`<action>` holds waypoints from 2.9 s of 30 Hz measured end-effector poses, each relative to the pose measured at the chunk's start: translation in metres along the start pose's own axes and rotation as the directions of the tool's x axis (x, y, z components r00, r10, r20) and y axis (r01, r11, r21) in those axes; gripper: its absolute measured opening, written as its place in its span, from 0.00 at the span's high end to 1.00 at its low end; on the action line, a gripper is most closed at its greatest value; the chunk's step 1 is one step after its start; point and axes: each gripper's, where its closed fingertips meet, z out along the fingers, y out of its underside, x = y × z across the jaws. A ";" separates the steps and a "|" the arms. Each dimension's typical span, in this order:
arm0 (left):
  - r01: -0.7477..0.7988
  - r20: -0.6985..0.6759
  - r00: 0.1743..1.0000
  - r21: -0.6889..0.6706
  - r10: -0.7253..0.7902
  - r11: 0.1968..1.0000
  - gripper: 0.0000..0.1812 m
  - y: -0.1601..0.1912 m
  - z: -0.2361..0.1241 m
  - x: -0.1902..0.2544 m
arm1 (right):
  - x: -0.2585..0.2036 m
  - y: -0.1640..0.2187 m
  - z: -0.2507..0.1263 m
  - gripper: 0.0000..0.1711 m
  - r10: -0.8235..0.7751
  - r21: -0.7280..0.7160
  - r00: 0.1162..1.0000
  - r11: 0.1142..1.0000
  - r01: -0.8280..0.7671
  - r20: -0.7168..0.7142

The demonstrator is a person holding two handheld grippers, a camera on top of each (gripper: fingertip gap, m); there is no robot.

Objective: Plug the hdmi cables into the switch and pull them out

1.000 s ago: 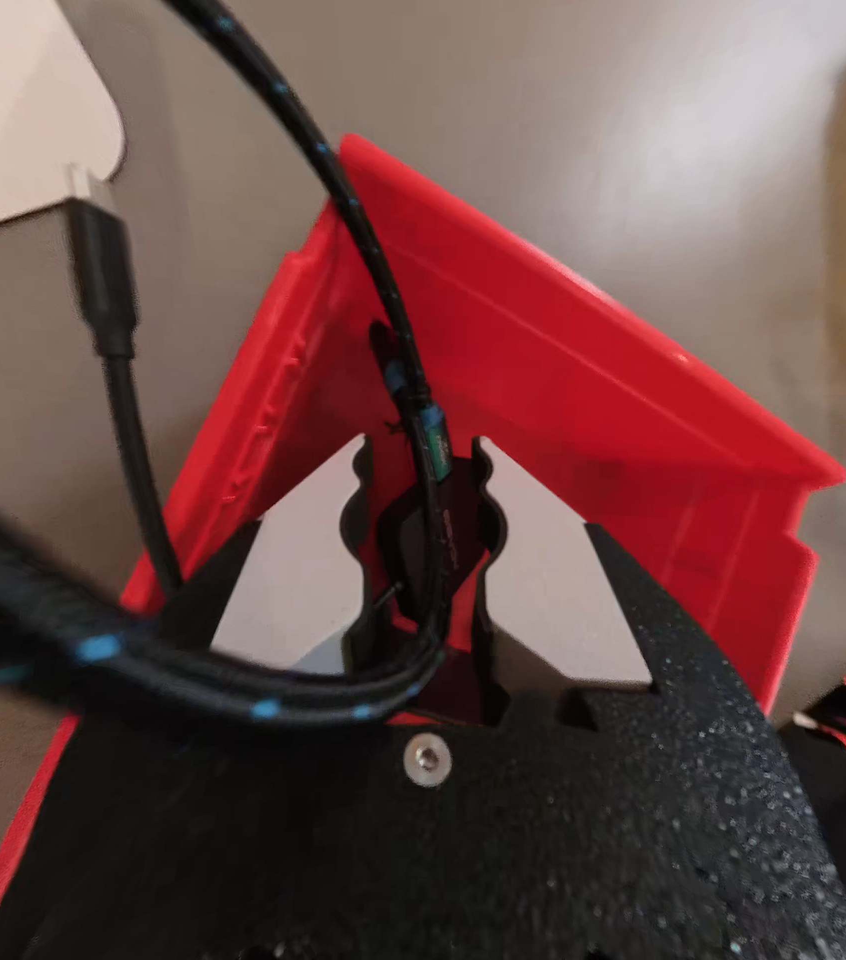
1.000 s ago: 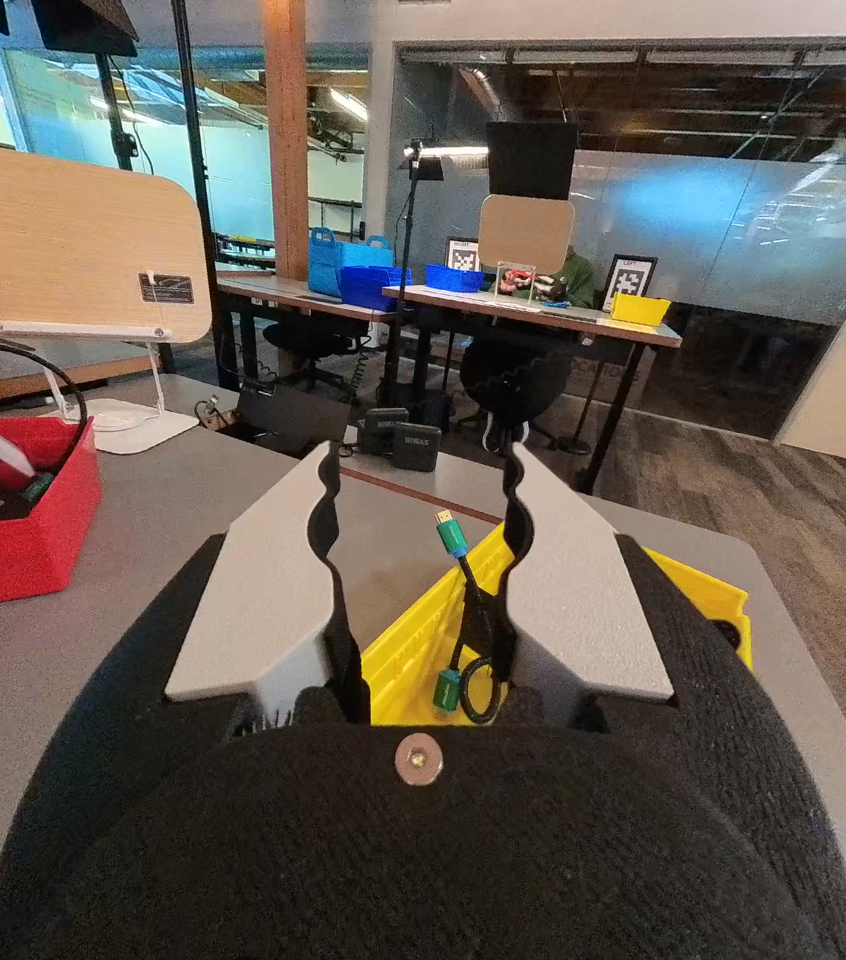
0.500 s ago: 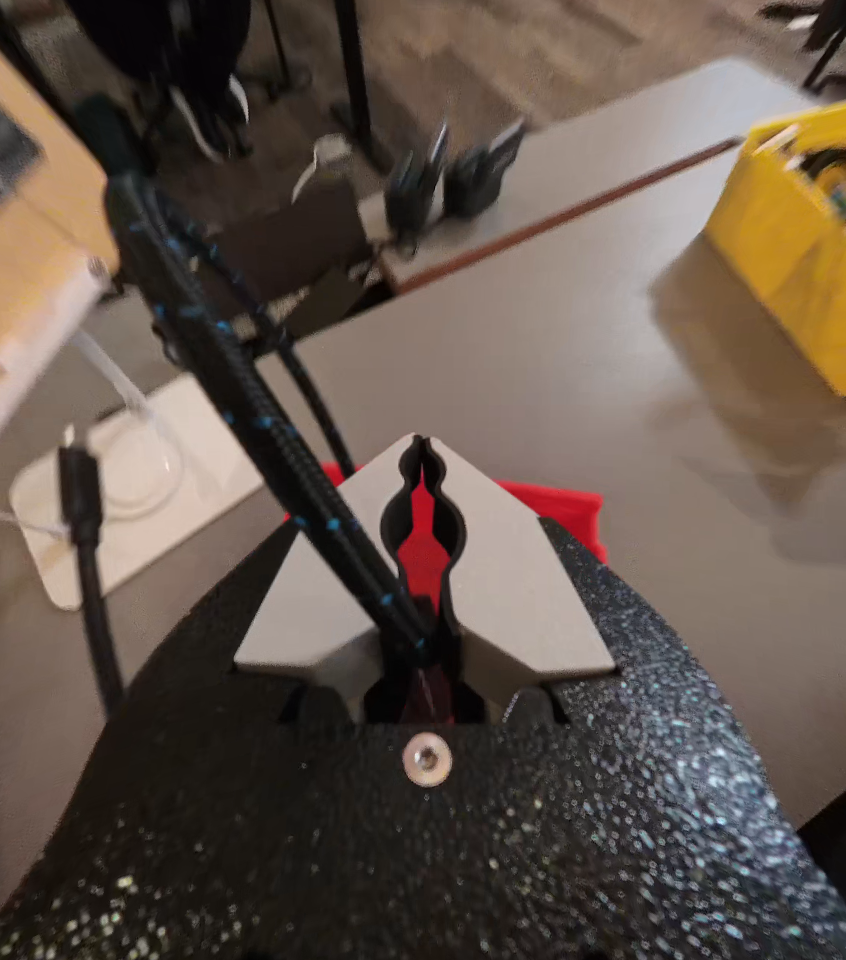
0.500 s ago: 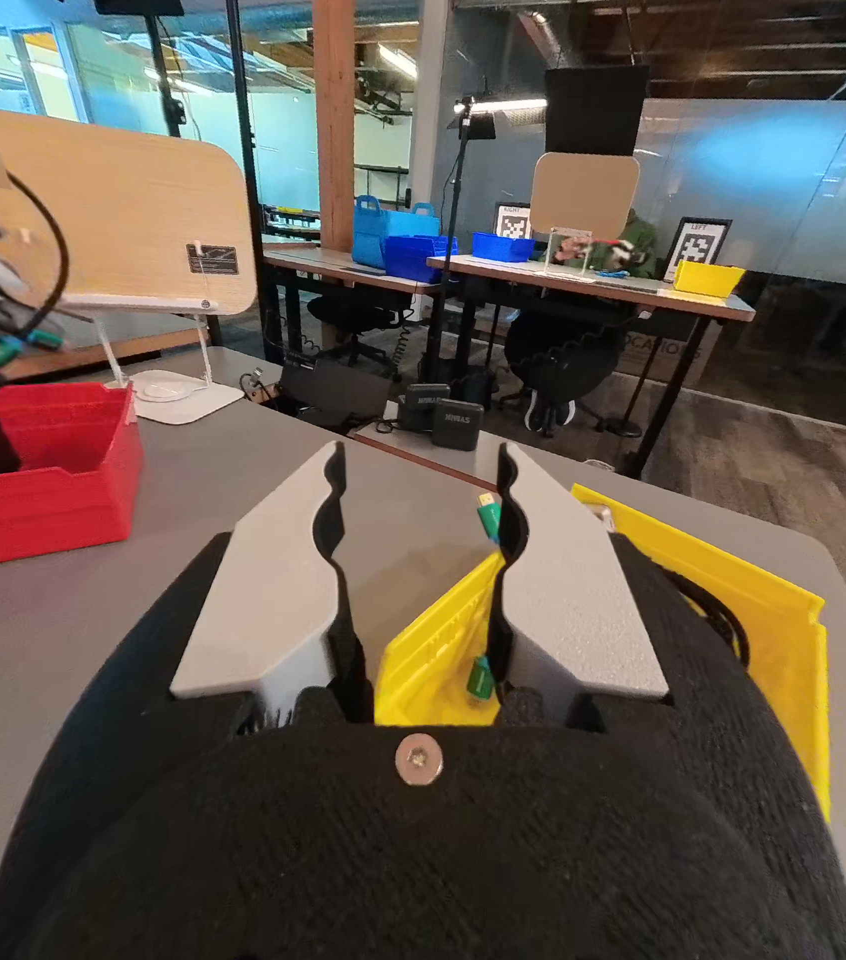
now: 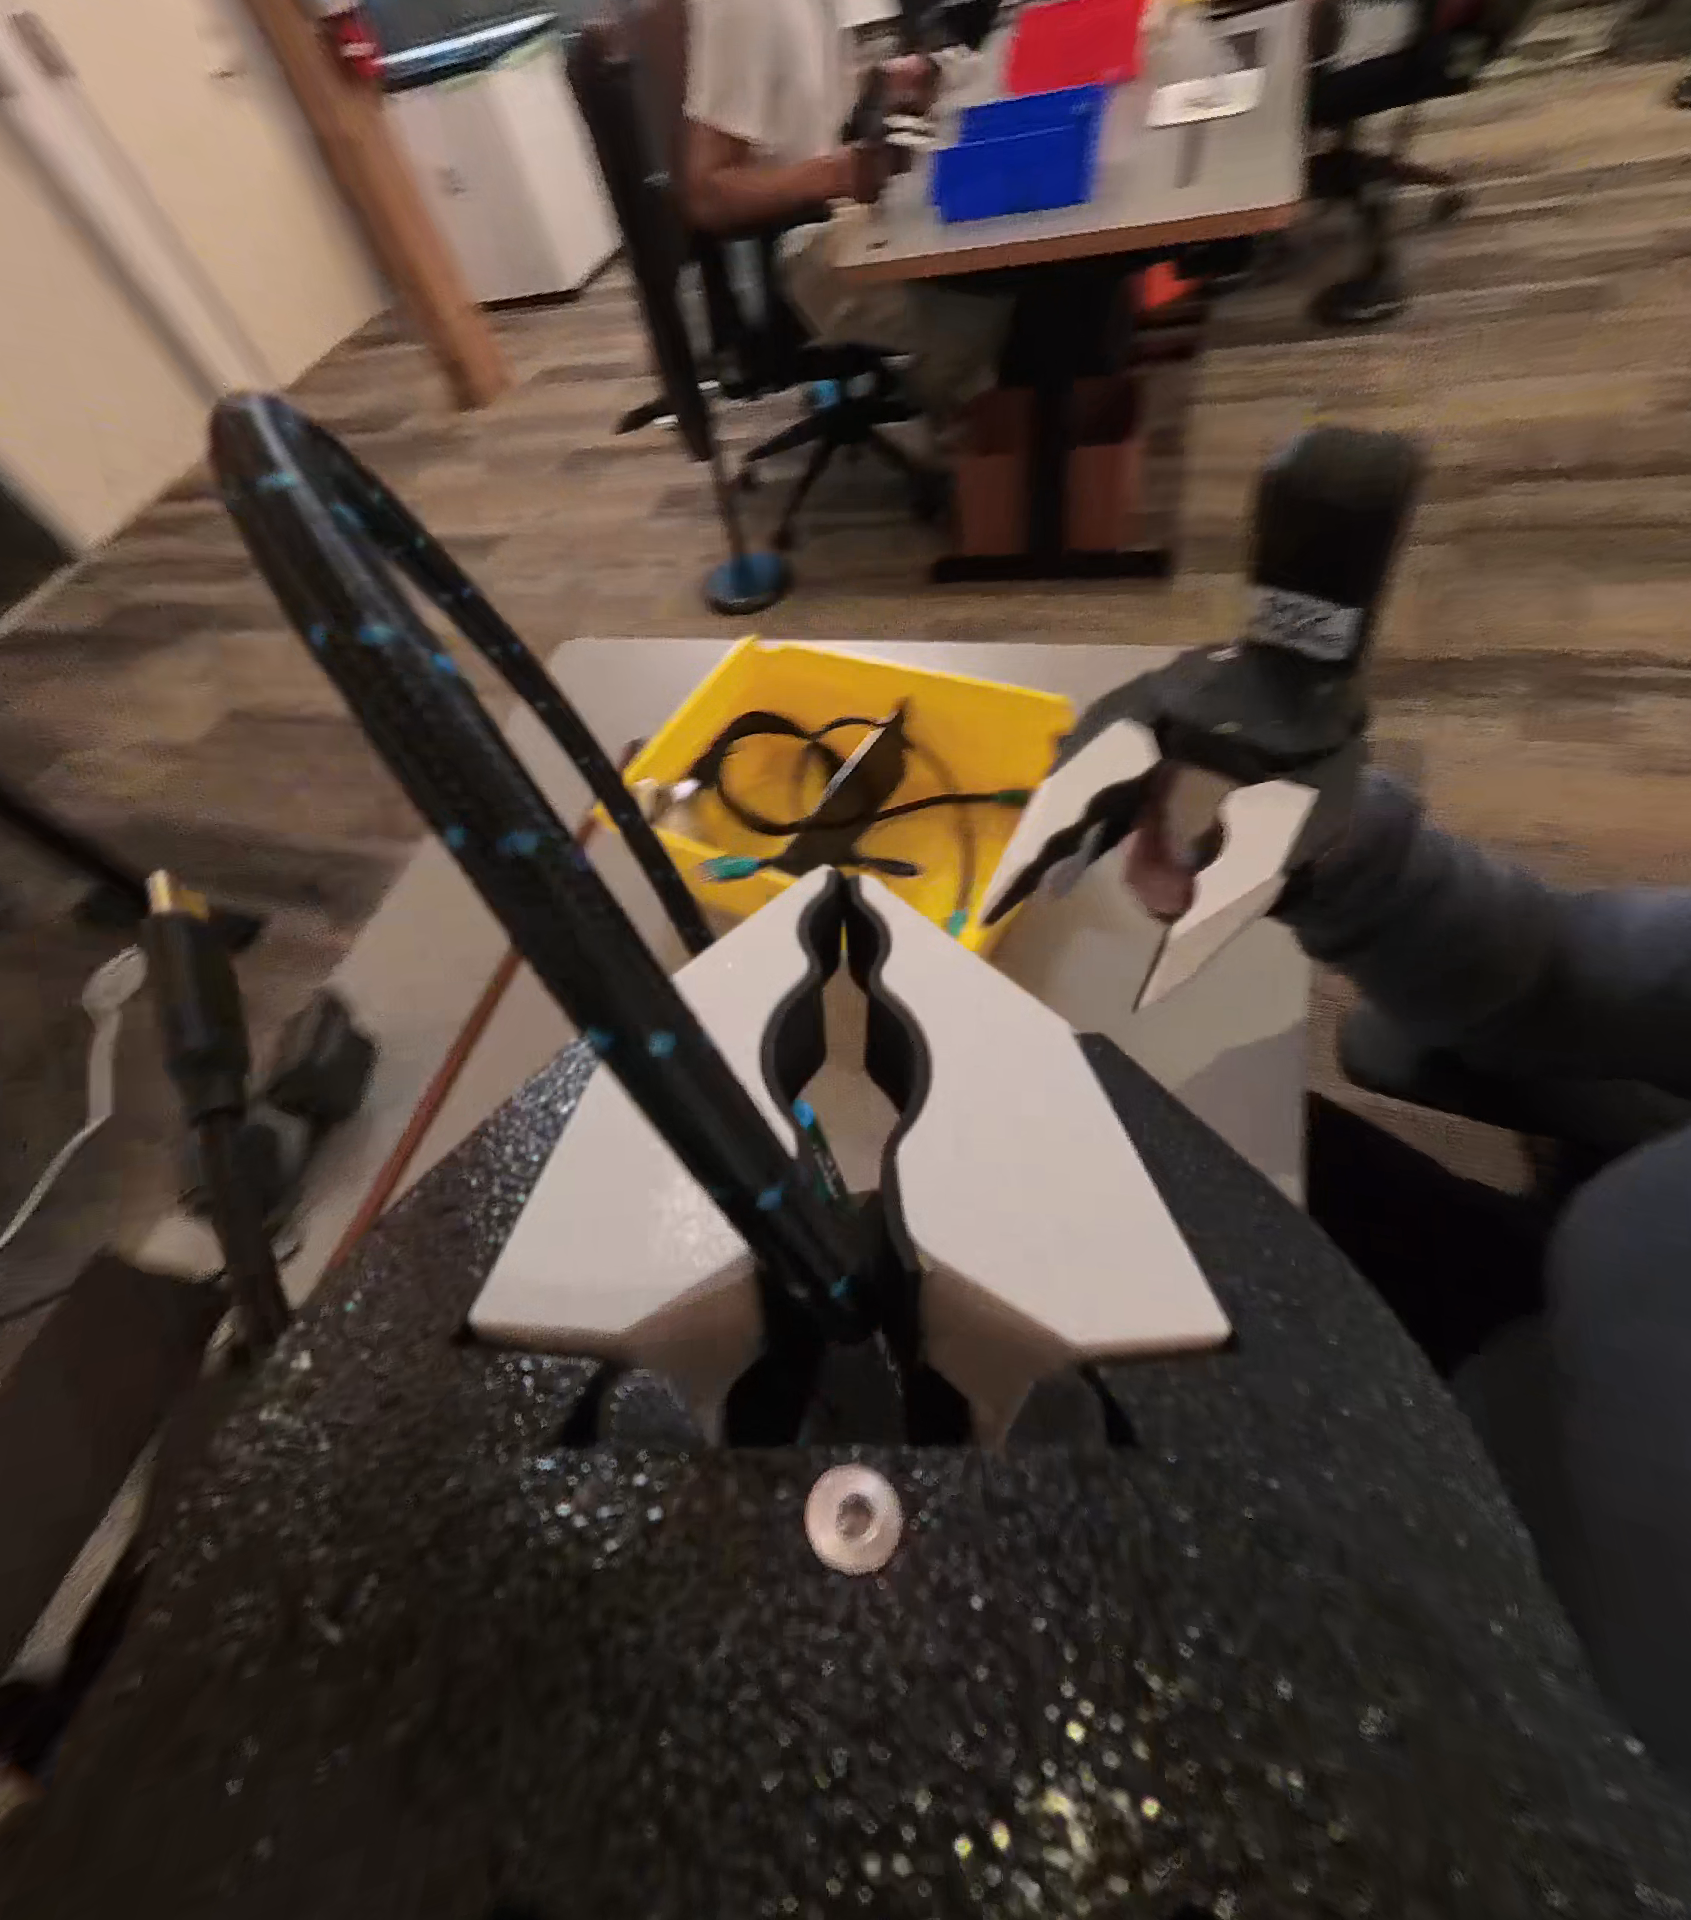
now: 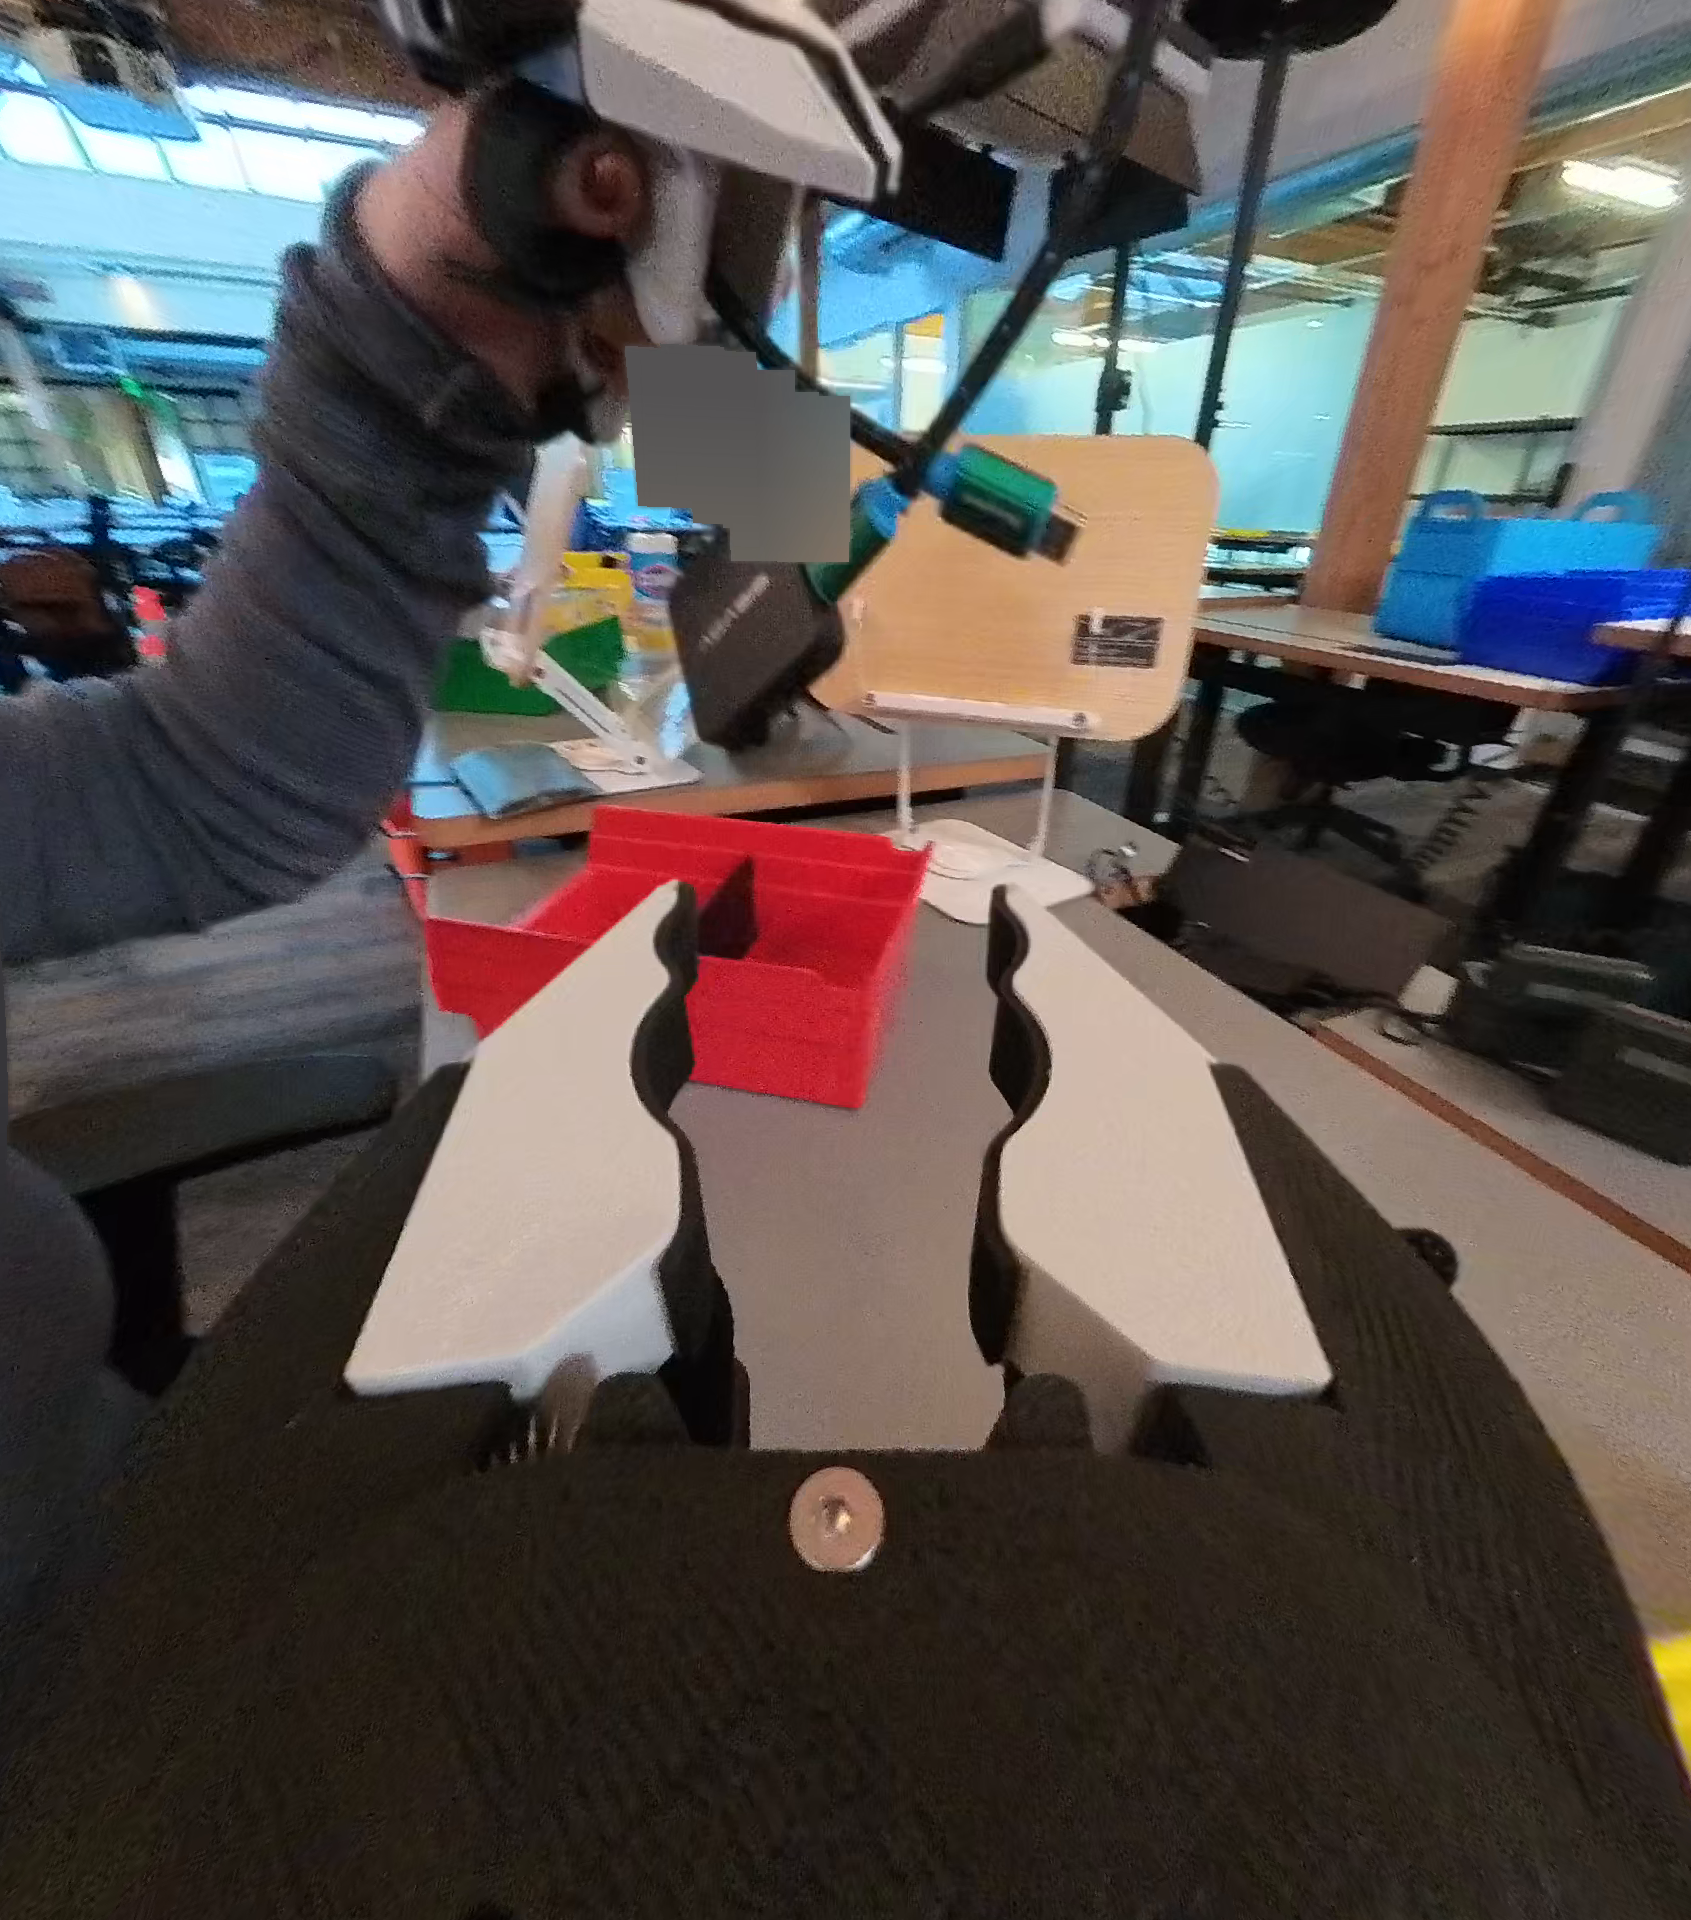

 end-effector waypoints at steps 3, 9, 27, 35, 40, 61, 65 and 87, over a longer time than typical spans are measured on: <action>0.016 -0.173 0.985 0.032 -0.011 0.999 1.00 0.004 0.032 0.035 | -0.015 0.002 0.009 0.68 0.111 0.012 0.987 0.993 -0.114 0.115; 0.101 -0.318 0.945 0.070 -0.074 0.992 1.00 0.035 0.073 0.068 | -0.019 0.018 0.022 0.72 0.295 -0.044 0.930 0.955 -0.292 0.219; 0.146 -0.439 0.897 0.200 -0.044 0.969 1.00 0.056 0.066 0.085 | -0.017 0.062 0.055 0.94 0.463 -0.115 0.827 0.885 -0.451 0.319; 0.040 -0.138 0.990 0.315 0.004 0.948 0.74 0.095 0.036 0.075 | 0.002 0.043 0.049 0.95 0.324 0.045 0.910 0.937 -0.346 0.258; 0.130 -0.198 0.979 0.383 -0.057 0.914 0.77 0.138 0.031 0.092 | 0.007 0.036 0.045 0.95 0.226 0.091 0.958 0.965 -0.244 0.176; 0.458 -0.034 0.796 0.686 -0.604 0.565 0.55 0.199 0.016 0.009 | 0.023 -0.001 0.017 0.95 0.026 0.280 0.997 0.960 -0.003 -0.079; 0.550 -0.188 0.803 0.598 -0.565 0.582 0.51 0.182 0.060 0.044 | 0.006 -0.014 0.016 0.95 0.130 0.380 0.989 0.913 -0.147 0.070; 0.421 -0.378 0.896 0.555 -0.233 0.717 0.93 0.166 0.082 0.087 | -0.032 0.045 0.051 0.92 0.111 0.027 0.953 0.992 -0.123 0.284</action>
